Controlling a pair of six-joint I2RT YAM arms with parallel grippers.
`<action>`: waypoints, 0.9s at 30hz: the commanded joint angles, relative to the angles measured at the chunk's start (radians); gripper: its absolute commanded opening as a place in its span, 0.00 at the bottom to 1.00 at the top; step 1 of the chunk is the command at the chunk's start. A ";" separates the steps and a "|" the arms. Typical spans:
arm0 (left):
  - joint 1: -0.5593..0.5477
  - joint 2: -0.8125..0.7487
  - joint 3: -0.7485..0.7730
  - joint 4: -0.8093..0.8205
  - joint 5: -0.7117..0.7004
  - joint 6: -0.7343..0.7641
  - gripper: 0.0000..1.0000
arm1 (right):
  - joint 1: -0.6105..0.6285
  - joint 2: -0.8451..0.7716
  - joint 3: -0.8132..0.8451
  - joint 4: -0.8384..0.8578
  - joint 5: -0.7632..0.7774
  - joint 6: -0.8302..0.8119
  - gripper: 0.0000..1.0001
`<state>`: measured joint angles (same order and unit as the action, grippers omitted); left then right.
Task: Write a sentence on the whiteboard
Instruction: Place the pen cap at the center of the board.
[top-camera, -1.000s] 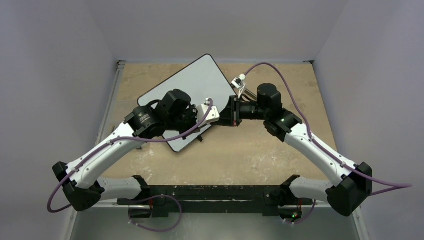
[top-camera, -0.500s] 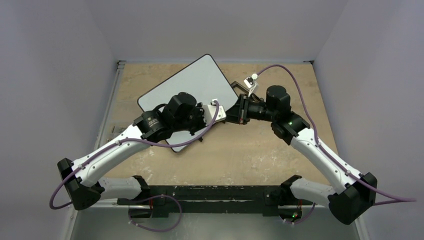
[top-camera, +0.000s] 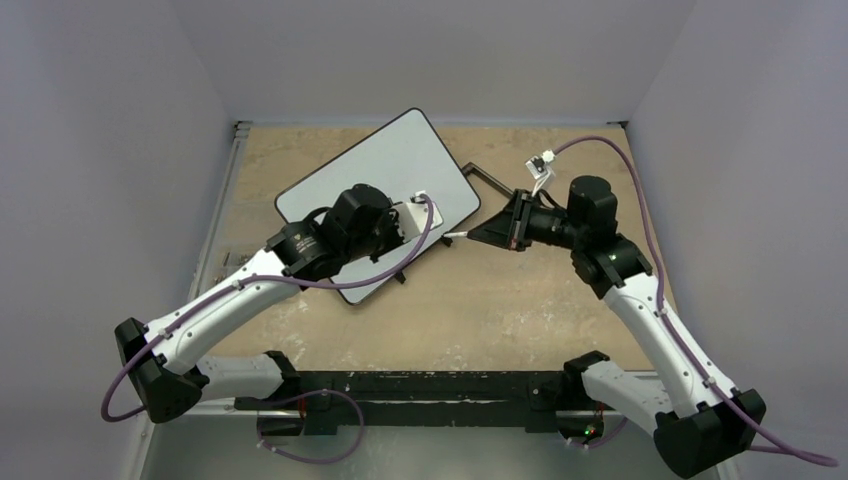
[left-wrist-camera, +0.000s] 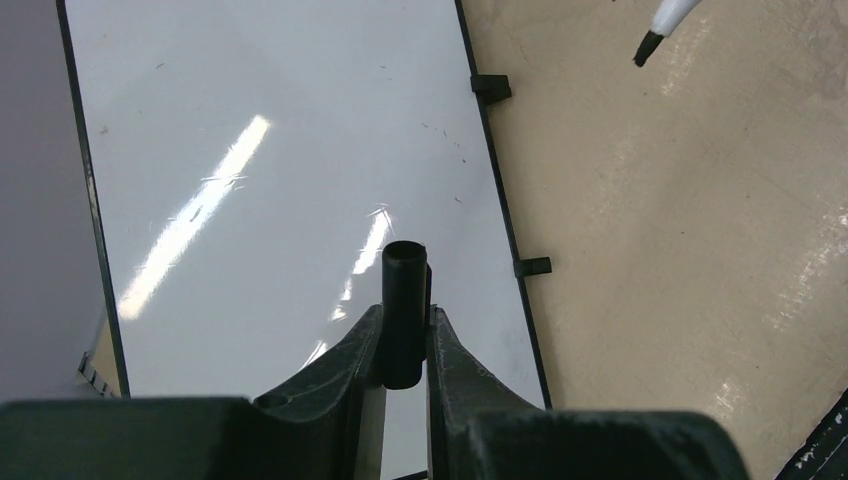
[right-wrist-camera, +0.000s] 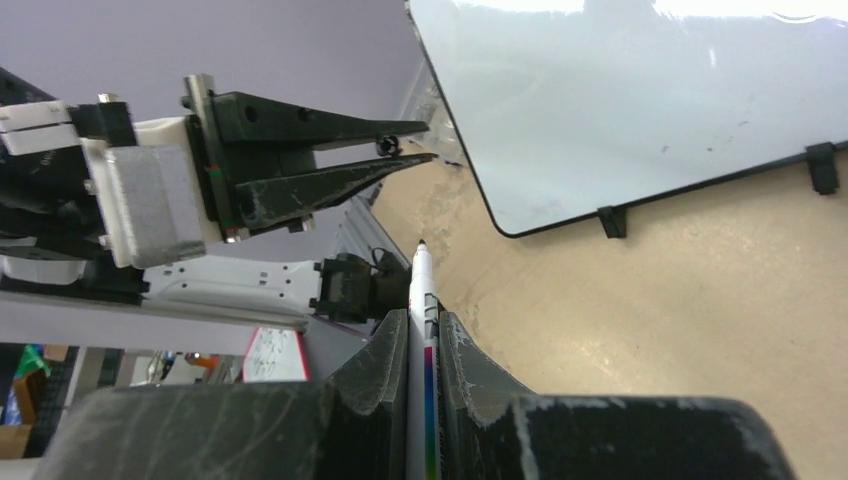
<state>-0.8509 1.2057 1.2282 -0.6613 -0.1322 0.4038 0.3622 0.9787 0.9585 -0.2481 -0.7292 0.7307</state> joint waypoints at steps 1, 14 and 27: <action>0.000 0.002 0.005 0.015 -0.040 -0.019 0.00 | -0.022 -0.032 0.038 -0.132 0.077 -0.099 0.00; -0.056 0.257 0.104 0.041 0.118 -0.327 0.00 | -0.025 -0.104 0.117 -0.247 0.732 -0.211 0.00; -0.096 0.700 0.250 0.211 0.228 -0.649 0.00 | -0.025 -0.197 0.222 -0.253 1.172 -0.266 0.00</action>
<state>-0.9379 1.7962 1.3617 -0.4999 0.0586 -0.1249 0.3401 0.8177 1.1252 -0.5190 0.2901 0.4839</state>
